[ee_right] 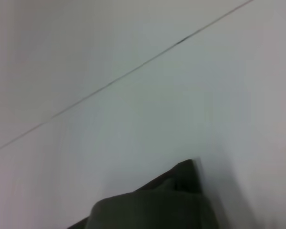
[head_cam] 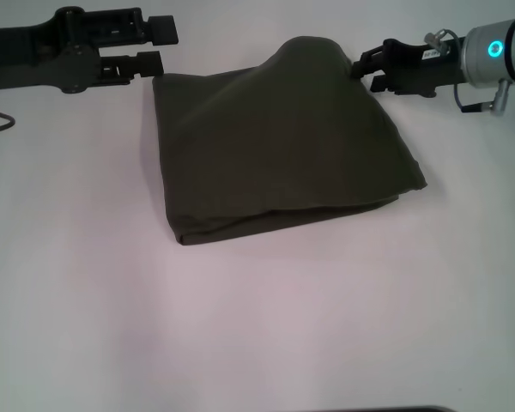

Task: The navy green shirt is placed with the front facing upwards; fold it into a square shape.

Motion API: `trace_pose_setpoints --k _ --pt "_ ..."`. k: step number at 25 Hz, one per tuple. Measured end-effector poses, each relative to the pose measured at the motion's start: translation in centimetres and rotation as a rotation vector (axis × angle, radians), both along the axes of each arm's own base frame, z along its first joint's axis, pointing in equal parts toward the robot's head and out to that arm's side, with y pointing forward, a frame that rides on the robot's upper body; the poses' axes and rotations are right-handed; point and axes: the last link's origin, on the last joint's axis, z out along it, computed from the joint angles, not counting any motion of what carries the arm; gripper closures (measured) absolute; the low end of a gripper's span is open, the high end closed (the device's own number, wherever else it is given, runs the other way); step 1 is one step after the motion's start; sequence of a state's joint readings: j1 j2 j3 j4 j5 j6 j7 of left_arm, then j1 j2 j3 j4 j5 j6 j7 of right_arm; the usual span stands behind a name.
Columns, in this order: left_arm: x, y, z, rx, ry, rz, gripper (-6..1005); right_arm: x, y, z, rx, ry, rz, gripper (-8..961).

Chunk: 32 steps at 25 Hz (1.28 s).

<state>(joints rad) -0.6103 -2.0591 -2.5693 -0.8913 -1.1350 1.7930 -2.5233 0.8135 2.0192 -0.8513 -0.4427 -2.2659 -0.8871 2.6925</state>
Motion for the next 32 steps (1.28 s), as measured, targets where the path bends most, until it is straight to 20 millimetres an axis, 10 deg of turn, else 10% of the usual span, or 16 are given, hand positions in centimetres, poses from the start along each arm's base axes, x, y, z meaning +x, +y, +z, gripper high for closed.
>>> trace_pose_setpoints --k 32 --pt "-0.01 -0.09 -0.18 0.002 -0.003 -0.006 295 -0.43 -0.59 -0.03 0.029 0.184 -0.045 516"
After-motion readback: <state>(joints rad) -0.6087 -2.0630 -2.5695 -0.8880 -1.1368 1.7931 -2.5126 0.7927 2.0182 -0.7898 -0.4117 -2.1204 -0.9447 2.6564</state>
